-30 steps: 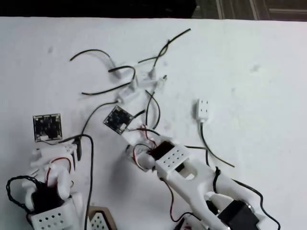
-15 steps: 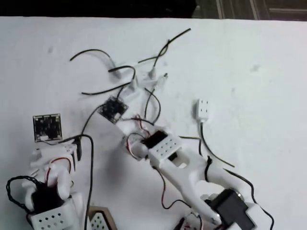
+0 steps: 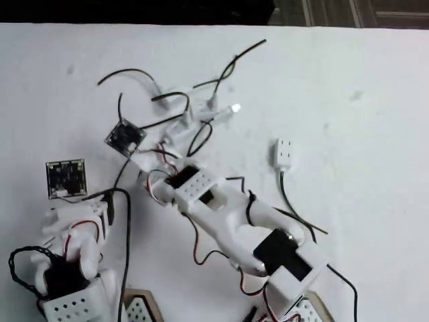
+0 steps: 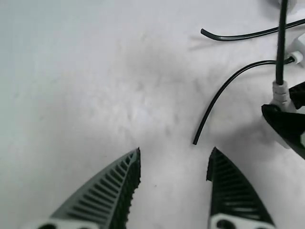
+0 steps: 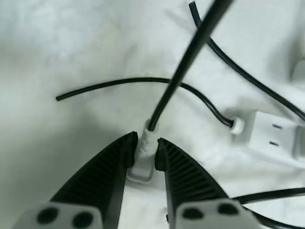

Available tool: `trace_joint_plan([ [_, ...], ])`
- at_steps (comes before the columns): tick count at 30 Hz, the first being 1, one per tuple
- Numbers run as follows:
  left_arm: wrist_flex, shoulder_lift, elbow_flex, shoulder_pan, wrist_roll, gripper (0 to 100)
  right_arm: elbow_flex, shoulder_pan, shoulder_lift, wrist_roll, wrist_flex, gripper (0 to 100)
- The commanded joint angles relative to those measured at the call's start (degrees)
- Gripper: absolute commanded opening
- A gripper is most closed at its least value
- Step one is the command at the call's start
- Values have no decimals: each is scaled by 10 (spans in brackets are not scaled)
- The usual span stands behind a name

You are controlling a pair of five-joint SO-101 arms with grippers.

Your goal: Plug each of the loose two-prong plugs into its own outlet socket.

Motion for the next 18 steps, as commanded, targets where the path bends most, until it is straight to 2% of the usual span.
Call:
trace_joint_plan([
  [1, -9, -7, -3, -2, -4, 234, -31, -2, -28, 1, 8, 70],
  [5, -9, -7, -3, -2, -4, 234, -31, 0, -80, 0, 92, 221],
  [7, -9, -7, -3, -2, -4, 234, -32, 4, -112, 0, 133, 263],
  [13, -8, -7, -3, -2, -4, 234, -33, 63, -194, -65, 222, 245],
  [18, -8, -7, -3, -2, -4, 234, -34, 130, -176, -113, 225, 212],
])
